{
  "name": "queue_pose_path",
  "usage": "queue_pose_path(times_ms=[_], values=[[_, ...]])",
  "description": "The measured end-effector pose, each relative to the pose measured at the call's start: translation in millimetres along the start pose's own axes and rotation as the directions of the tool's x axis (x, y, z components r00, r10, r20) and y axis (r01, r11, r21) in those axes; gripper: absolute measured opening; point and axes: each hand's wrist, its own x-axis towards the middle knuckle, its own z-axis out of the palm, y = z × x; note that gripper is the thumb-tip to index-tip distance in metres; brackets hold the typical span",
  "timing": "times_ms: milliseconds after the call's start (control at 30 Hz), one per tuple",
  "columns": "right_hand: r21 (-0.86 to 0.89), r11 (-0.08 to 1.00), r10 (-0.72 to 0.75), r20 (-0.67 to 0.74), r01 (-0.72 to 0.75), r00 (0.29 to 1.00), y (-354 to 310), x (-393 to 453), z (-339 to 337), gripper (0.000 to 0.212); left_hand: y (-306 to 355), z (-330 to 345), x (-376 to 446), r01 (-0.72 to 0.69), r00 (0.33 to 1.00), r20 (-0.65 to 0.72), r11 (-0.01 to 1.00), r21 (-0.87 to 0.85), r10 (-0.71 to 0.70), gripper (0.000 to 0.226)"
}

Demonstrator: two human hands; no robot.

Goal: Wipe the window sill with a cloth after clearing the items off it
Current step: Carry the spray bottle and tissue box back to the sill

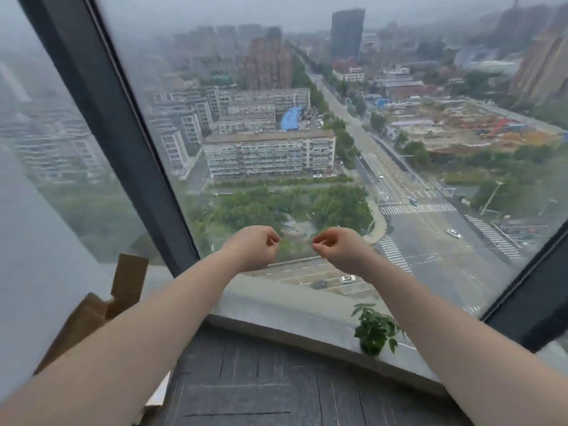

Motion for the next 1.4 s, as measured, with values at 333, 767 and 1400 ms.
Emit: queue_pose_path(times_ms=[333,767,1400], values=[[-0.081,0.907,-0.376,0.288,0.413,0.881,-158.0,-87.3,82.4,0.023,-91.8,-54.1,-240.4,0.420,0.893,-0.170,0.908,-0.017,-0.416,0.032],[-0.017,0.620,-0.634,0.578,0.784,0.514,-436.4,-316.2,358.0,0.024,-275.9,-76.1,-658.6,0.725,0.545,-0.328,0.630,-0.278,-0.772,0.034],[0.399,0.187,-0.564,0.792,0.898,-0.235,-714.6,-800.5,743.1,0.023,-420.8,-0.8,-1237.1,0.833,-0.188,-0.197,-0.050,-0.551,-0.962,0.034]])
